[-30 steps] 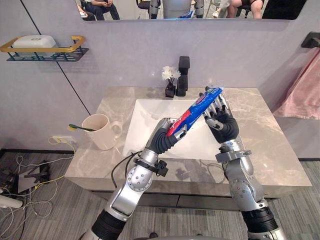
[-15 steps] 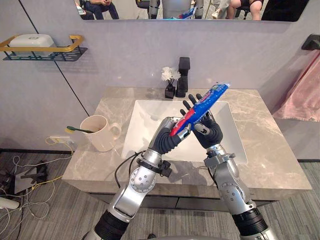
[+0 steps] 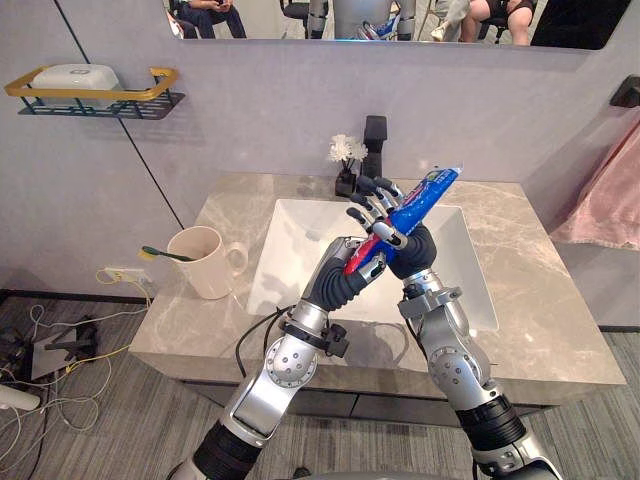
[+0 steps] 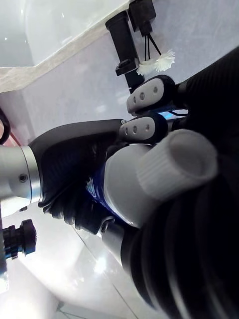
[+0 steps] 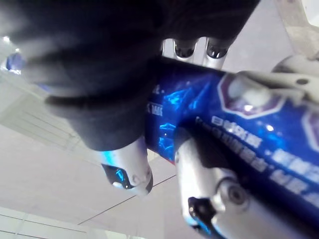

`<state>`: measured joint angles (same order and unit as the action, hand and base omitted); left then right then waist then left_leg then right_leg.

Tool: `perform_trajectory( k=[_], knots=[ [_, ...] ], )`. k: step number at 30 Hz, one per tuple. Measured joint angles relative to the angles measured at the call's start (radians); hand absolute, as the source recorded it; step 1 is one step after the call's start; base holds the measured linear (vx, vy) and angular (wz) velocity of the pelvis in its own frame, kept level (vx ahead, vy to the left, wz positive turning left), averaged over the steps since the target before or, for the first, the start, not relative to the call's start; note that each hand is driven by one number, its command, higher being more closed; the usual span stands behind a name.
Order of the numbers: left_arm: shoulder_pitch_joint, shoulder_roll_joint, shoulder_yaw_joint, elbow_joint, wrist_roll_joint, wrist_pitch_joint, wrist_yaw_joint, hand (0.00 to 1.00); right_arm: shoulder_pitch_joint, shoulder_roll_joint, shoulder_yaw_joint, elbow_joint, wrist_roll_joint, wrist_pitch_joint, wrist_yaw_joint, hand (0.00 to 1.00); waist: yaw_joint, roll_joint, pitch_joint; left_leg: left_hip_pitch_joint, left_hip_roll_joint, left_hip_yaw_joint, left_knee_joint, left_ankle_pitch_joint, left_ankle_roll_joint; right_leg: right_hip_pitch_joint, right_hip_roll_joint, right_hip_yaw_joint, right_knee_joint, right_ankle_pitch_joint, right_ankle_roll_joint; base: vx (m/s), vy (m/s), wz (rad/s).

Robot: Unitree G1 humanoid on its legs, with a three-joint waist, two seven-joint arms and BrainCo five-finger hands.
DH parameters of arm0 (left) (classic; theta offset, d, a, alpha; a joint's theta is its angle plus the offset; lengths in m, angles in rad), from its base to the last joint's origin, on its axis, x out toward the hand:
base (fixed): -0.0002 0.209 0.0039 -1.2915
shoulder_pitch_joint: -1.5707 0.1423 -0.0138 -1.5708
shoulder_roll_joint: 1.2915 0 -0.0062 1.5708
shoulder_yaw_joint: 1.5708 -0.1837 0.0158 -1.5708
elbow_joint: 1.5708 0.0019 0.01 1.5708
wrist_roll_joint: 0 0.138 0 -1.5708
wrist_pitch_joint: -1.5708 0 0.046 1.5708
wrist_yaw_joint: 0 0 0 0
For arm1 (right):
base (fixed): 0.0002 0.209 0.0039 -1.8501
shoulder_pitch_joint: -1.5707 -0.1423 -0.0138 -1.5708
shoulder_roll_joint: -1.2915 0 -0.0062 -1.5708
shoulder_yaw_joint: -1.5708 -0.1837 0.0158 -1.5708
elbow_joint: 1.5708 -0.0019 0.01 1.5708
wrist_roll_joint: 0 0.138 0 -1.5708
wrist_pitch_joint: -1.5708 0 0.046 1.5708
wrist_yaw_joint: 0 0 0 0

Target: Organize washtable

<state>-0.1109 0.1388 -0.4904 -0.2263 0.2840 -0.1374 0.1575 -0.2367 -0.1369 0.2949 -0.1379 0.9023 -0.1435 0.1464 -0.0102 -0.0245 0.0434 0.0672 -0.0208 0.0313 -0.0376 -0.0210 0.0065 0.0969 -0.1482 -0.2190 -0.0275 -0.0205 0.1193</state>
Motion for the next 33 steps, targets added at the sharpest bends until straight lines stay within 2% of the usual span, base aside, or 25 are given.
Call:
perform_trajectory(
  k=[9,10,14,22,26,33],
  knots=[
    [0.013,-0.008,-0.003,0.021,0.0,-0.007,0.0,1.0,-0.025,0.0,0.017,0.0,-0.019,0.002,-0.012,1.0,0.0,0.0,0.0,0.002,0.002,0.0,-0.002,0.0,0.0,0.001,0.002,0.002,-0.002,0.0,0.0,0.0,0.0,0.0],
    [0.013,-0.007,0.001,0.021,0.0,-0.008,0.0,0.0,-0.025,0.0,0.017,0.0,-0.02,0.002,-0.012,1.0,0.0,0.0,0.0,0.002,0.002,0.0,-0.002,0.0,0.0,0.002,0.002,0.002,-0.002,0.0,0.0,-0.03,-0.019,-0.01],
    [0.014,0.009,0.022,0.02,0.0,-0.026,-0.001,0.0,-0.046,-0.001,0.017,0.0,-0.028,0.008,-0.002,1.0,-0.001,0.0,0.0,0.004,0.002,0.0,-0.002,0.001,-0.001,0.004,0.003,0.002,-0.002,0.001,-0.002,-0.01,-0.004,0.0],
    [0.08,0.03,0.081,-0.042,0.0,-0.029,-0.001,0.0,-0.058,0.0,0.011,0.0,-0.03,0.014,0.009,1.0,0.0,0.001,-0.001,0.005,0.002,-0.004,-0.002,0.003,-0.001,0.007,0.003,-0.006,-0.002,0.001,-0.002,0.0,0.0,0.0],
    [0.116,0.042,0.156,-0.112,0.0,-0.03,0.0,0.0,-0.058,-0.002,-0.032,0.0,-0.032,0.014,0.01,1.0,0.001,0.004,-0.002,0.005,0.001,-0.011,-0.002,0.005,-0.001,0.011,0.002,-0.018,-0.002,0.001,-0.002,0.0,-0.002,0.05],
    [0.191,0.061,0.289,-0.291,-0.008,-0.061,0.003,0.0,-0.057,-0.019,-0.054,-0.001,-0.051,0.014,0.012,1.0,0.004,0.015,-0.005,0.012,0.001,-0.034,-0.028,0.026,-0.006,0.02,0.005,-0.034,-0.009,0.001,-0.002,-0.03,-0.023,0.1]
  ],
)
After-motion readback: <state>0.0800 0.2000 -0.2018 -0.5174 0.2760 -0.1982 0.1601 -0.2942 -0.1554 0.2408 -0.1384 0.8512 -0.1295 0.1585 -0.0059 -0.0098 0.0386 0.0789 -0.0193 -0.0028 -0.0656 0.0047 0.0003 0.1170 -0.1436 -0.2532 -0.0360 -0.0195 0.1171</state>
